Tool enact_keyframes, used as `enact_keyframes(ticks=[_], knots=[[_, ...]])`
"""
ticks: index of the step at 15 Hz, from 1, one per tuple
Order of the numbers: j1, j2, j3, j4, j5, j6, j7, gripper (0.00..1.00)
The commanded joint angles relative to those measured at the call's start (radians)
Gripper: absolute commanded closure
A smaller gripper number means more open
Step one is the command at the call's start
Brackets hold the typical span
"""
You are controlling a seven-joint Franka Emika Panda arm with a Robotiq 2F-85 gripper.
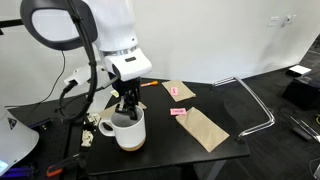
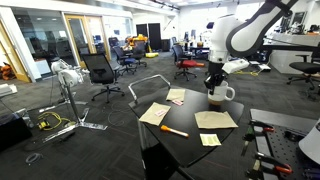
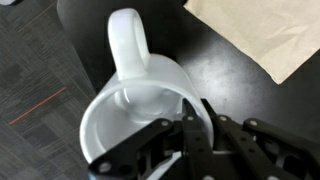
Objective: Move the mug to the left
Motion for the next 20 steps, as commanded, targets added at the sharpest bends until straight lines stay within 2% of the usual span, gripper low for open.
enact_keyframes(ticks=[1, 6, 15, 20], knots=[[0.006, -0.057, 0.004, 0.037, -0.010, -0.028, 0.005, 0.98], [0.048, -0.057, 0.029, 0.110, 0.023, -0.031, -0.035, 0.98], [0.201, -0.024, 0.069, 0.217, 0.193, -0.046, -0.204, 0.98], [0.267, 0.035, 0.085, 0.283, 0.290, -0.067, -0.302, 0.98]])
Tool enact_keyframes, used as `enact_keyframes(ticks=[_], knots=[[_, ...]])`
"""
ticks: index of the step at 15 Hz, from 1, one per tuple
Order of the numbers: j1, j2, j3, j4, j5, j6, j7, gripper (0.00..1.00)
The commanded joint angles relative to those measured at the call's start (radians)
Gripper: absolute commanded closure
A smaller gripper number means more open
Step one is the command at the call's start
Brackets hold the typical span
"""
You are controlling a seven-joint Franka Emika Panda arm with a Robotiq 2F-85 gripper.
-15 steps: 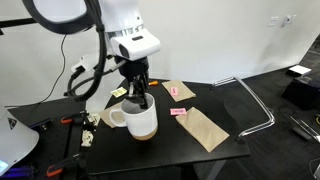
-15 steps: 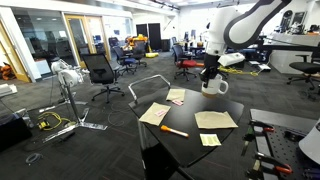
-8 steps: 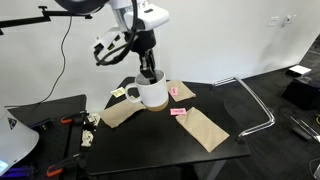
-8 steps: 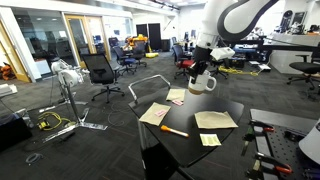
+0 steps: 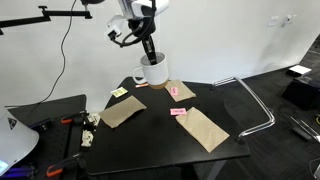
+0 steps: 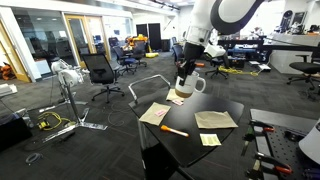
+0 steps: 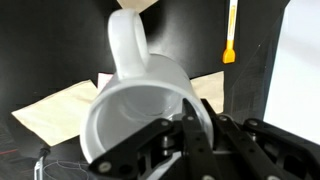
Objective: Move the mug to the left
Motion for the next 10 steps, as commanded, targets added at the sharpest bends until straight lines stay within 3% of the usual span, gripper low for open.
enact_keyframes(ticks=[1, 10], knots=[[0.033, 0.054, 0.012, 0.083, 0.078, -0.058, -0.083, 0.98], [0.039, 0.159, 0.048, 0.128, 0.091, -0.075, -0.075, 0.98]])
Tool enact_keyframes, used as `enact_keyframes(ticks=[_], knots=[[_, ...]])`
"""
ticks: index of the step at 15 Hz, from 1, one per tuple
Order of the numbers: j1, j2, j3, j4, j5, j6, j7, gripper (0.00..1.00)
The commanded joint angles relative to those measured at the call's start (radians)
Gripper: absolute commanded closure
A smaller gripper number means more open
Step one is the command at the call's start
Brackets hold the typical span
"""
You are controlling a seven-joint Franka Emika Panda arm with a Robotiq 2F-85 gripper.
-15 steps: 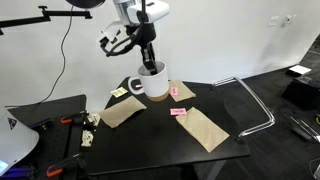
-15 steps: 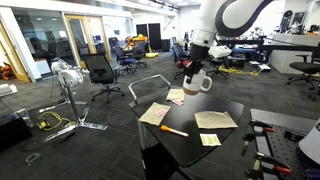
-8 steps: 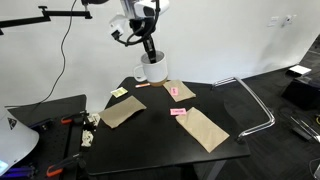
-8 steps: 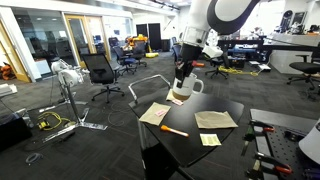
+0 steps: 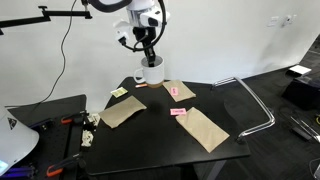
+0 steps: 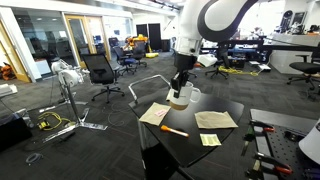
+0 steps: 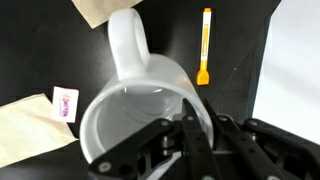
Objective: Move the mug to the left
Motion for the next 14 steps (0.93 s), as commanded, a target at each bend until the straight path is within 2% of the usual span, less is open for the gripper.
enact_keyframes(ticks=[1, 14], knots=[[-0.005, 0.039, 0.013, 0.049, 0.021, -0.035, -0.012, 0.98], [-0.007, 0.123, 0.031, 0.065, 0.013, -0.020, 0.000, 0.98]])
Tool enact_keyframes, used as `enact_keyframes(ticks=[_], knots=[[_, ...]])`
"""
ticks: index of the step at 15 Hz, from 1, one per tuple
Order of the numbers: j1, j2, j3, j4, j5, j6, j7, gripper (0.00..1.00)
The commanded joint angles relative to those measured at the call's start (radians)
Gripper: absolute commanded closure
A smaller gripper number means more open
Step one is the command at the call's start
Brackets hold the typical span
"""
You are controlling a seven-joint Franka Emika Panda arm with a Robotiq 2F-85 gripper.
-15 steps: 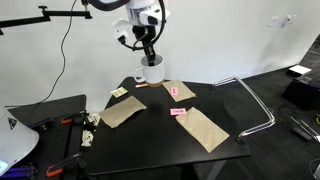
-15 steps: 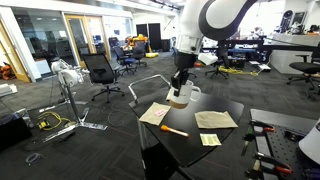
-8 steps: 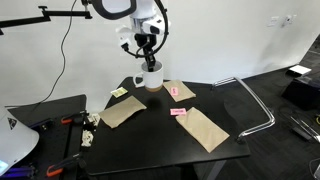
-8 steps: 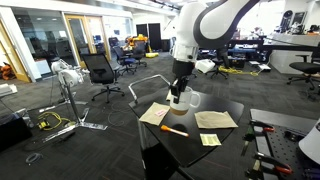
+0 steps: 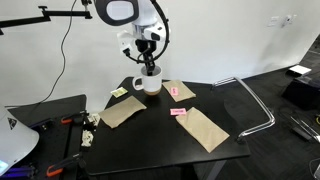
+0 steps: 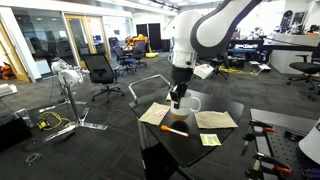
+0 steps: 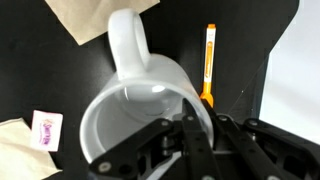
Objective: Move the mug to the left
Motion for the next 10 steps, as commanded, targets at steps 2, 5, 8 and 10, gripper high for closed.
enact_keyframes(ticks=[2, 5, 8, 10], knots=[[-0.006, 0.018, 0.011, 0.030, 0.004, -0.011, 0.009, 0.98], [-0.005, 0.031, 0.010, 0.034, -0.004, -0.004, 0.018, 0.98], [-0.002, 0.047, 0.007, 0.043, -0.020, 0.002, 0.039, 0.98], [0.002, 0.058, 0.003, 0.048, -0.043, 0.009, 0.063, 0.98]])
